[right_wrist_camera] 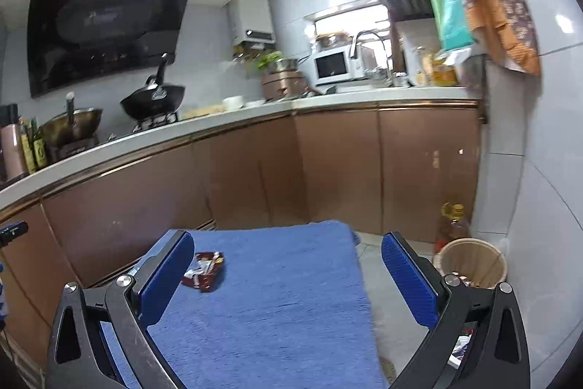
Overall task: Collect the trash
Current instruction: 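Move both tools back over the remaining trash on the towel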
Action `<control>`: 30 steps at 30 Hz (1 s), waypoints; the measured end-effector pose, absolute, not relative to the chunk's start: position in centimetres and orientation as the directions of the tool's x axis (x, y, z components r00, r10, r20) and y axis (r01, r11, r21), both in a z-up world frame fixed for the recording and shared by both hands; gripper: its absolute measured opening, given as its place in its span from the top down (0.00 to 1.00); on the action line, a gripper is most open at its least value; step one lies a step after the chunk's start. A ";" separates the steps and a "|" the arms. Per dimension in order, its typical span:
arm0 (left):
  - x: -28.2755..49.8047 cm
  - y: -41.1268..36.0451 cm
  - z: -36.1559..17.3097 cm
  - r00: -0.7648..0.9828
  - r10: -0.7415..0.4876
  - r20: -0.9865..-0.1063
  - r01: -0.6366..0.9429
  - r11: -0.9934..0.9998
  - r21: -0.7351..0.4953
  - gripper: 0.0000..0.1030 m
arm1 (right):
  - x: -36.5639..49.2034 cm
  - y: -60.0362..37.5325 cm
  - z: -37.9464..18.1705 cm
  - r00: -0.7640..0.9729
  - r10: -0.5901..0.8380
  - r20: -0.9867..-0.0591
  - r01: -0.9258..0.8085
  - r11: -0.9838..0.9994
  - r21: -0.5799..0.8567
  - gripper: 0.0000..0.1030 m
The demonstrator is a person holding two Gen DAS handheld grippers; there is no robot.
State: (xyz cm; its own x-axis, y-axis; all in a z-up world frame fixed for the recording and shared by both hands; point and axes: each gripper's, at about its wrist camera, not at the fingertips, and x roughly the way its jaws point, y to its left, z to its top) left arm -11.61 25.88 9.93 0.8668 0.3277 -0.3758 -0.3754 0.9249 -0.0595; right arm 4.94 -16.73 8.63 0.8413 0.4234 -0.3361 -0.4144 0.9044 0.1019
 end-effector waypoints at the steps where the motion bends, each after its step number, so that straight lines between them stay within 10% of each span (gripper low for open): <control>1: -12.3 26.8 9.6 0.862 0.339 -0.377 -0.389 0.919 -0.064 0.27 | 5.2 -16.1 8.7 0.834 0.430 -0.346 -0.423 0.901 0.100 0.00; 16: -14.2 35.2 3.0 0.817 0.313 -0.485 -0.448 0.874 -0.191 0.27 | 9.6 -3.6 4.4 0.654 0.538 -0.532 -0.576 0.810 0.111 0.00; 30: 2.3 32.4 -8.6 0.776 -0.166 -0.609 -0.284 0.770 -0.572 0.27 | 16.8 2.6 -4.2 0.462 0.564 -0.685 -0.640 0.746 0.182 0.00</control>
